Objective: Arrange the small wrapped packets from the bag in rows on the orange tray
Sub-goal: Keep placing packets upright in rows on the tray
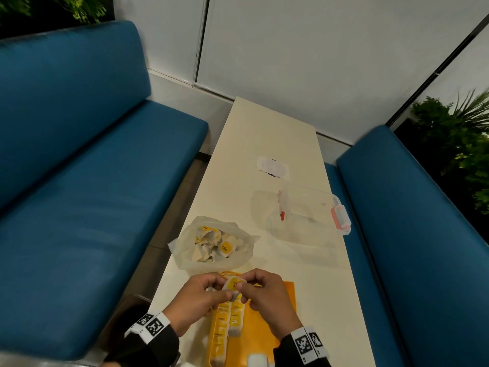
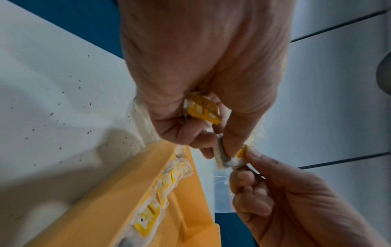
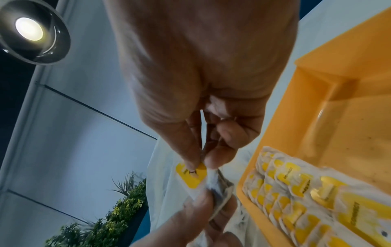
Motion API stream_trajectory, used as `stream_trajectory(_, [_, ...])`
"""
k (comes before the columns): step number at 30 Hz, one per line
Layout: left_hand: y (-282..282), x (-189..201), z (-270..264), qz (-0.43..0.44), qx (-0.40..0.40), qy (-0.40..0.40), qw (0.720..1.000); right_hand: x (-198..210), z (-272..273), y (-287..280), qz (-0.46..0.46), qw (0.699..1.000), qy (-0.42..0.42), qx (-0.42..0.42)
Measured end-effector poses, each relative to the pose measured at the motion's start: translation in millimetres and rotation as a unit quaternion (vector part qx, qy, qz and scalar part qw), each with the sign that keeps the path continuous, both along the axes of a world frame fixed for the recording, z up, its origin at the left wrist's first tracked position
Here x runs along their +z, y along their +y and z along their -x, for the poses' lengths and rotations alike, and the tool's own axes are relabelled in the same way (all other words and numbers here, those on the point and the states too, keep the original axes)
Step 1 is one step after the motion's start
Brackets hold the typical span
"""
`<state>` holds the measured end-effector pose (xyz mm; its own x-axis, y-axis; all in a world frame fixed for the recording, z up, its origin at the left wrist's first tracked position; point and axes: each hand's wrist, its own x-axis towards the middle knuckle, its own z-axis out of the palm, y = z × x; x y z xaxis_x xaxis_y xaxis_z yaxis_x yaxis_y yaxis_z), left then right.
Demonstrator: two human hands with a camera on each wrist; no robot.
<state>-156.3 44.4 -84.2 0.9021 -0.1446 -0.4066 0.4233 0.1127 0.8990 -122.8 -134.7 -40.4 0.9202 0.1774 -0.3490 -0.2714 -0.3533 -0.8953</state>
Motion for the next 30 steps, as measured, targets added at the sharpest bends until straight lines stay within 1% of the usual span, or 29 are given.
stream_trajectory(3, [1.1,-5.5,-0.4,-0.026,0.007,0.008,1.000,3.1,-3.2,-5.4,0.020,1.000,-0.023,-0.008])
stream_trajectory(5, [4.1,-10.3,-0.7,-0.055,0.020,0.019,0.998,1.7,-4.5,-10.6,0.073,0.996,-0.053,0.019])
stream_trajectory(7, [5.8,-15.7,-0.5,-0.084,0.029,0.022,0.996,-2.3,-4.9,-18.0,0.116,0.991,-0.062,0.030])
stream_trajectory(10, [5.9,-20.8,0.5,-0.130,0.033,0.027,0.991,-10.3,-1.4,-28.2,0.138,0.989,-0.020,0.043])
stream_trajectory(13, [4.2,-27.4,2.4,-0.190,-0.018,0.055,0.980,-25.1,7.0,-33.2,0.146,0.986,0.045,0.071])
stream_trajectory(16, [0.6,-37.4,6.1,-0.220,-0.045,0.064,0.972,-40.9,14.1,-35.2,0.160,0.979,0.088,0.086])
stream_trajectory(20, [-1.8,-43.1,9.7,-0.232,-0.060,0.071,0.968,-55.1,21.6,-33.0,0.164,0.971,0.139,0.101])
stream_trajectory(22, [-2.0,-44.9,10.4,-0.235,-0.066,0.077,0.967,-61.6,23.6,-31.0,0.169,0.969,0.155,0.095])
stream_trajectory(30, [-2.6,-40.7,12.6,-0.221,-0.063,0.077,0.970,-78.8,29.2,-19.6,0.211,0.964,0.156,0.039])
